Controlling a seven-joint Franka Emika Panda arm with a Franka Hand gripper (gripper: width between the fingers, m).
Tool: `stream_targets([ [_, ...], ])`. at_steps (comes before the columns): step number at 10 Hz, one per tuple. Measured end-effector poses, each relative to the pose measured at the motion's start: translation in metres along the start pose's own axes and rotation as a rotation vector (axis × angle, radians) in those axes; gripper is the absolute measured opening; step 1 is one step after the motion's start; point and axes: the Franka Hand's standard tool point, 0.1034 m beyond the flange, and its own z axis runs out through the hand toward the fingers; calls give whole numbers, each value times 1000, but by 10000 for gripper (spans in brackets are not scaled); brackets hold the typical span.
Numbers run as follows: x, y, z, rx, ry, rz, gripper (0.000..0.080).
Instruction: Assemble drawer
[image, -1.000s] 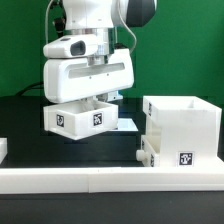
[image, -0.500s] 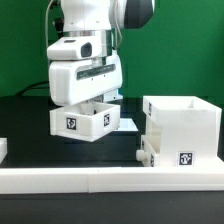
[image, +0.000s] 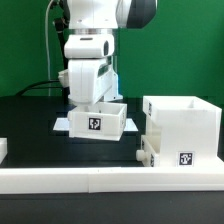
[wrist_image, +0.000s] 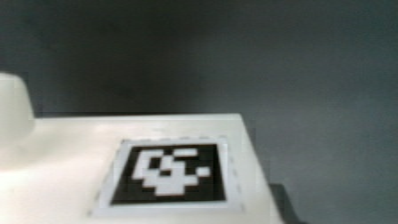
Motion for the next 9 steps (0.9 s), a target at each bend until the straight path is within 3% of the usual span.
stream_targets([
  [2,-1,0,1,2,-4,-76,41],
  [7,16,31,4,22,6,-108,41],
  [9,15,29,6,25,6,-104,41],
])
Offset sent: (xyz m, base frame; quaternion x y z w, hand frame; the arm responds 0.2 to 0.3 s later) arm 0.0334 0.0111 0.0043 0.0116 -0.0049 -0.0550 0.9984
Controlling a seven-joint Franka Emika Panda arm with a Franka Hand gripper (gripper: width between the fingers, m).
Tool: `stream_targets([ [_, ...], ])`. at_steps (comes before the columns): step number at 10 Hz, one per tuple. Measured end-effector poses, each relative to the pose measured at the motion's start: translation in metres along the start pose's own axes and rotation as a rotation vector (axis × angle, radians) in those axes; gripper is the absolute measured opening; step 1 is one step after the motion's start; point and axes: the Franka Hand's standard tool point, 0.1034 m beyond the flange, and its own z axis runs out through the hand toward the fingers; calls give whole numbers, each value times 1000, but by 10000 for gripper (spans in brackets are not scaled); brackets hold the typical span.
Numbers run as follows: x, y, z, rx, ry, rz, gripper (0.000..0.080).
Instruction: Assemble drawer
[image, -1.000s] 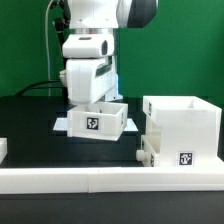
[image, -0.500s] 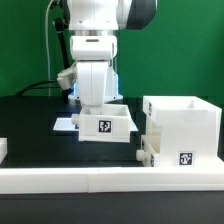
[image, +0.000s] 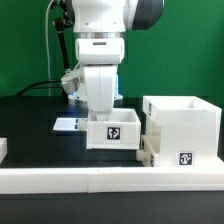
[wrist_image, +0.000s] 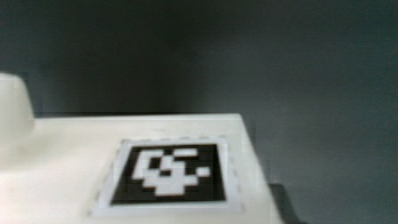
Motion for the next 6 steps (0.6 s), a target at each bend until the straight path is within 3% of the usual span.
stream_targets([
  [4,3,2,3,7,3,-5,41],
  [5,9,7,4,1,7,-12,41],
  [6,15,11,4,-20,9,-15,41],
])
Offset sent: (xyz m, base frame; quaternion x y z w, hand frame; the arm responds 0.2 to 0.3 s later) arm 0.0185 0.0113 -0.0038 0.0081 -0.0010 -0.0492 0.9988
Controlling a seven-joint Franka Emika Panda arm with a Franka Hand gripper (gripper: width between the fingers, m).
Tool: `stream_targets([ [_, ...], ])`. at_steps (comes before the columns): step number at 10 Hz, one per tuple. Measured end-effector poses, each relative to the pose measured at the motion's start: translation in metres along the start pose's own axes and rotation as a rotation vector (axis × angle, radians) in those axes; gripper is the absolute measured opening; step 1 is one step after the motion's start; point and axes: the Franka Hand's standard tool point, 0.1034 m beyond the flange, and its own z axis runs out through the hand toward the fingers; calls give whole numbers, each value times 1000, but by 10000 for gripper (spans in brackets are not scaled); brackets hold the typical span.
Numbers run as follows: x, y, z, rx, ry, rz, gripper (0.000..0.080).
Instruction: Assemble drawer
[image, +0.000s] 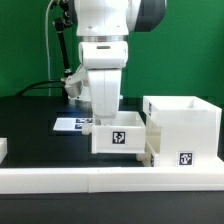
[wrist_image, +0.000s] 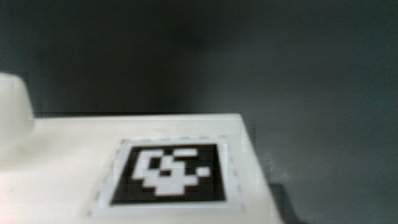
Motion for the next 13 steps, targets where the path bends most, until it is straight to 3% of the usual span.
stream_targets([
  [4,10,0,2,3,3,6,41],
  [13,11,-1,2,3,-3,-17,42],
])
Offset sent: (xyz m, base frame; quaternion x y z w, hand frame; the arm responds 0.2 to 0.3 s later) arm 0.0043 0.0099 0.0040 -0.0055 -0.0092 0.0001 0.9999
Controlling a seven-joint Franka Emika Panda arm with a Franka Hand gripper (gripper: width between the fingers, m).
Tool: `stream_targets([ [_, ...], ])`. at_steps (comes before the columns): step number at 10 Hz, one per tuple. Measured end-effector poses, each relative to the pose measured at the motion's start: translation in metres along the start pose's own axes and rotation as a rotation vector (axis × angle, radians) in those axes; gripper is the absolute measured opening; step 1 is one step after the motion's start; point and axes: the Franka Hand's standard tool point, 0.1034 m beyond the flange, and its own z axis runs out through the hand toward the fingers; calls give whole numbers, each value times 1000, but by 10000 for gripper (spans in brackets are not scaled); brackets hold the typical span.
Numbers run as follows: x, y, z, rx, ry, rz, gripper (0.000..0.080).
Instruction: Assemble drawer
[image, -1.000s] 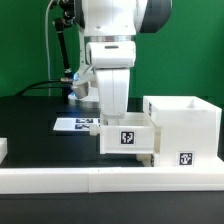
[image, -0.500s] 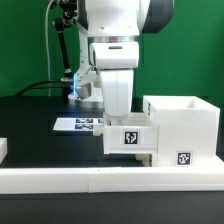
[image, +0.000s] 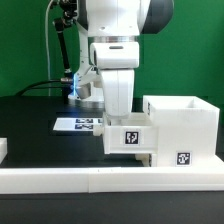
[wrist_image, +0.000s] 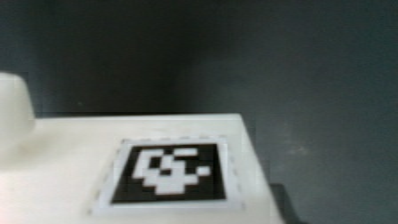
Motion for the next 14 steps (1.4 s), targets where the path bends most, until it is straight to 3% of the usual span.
stream_targets([
  [6,9,2,-1,-5,3,-15,42],
  [7,8,1,0,3,1,-14,42],
  [8,6,-1,0,27,-2,-12,42],
  [14,12,2,0,22,2,-8,42],
])
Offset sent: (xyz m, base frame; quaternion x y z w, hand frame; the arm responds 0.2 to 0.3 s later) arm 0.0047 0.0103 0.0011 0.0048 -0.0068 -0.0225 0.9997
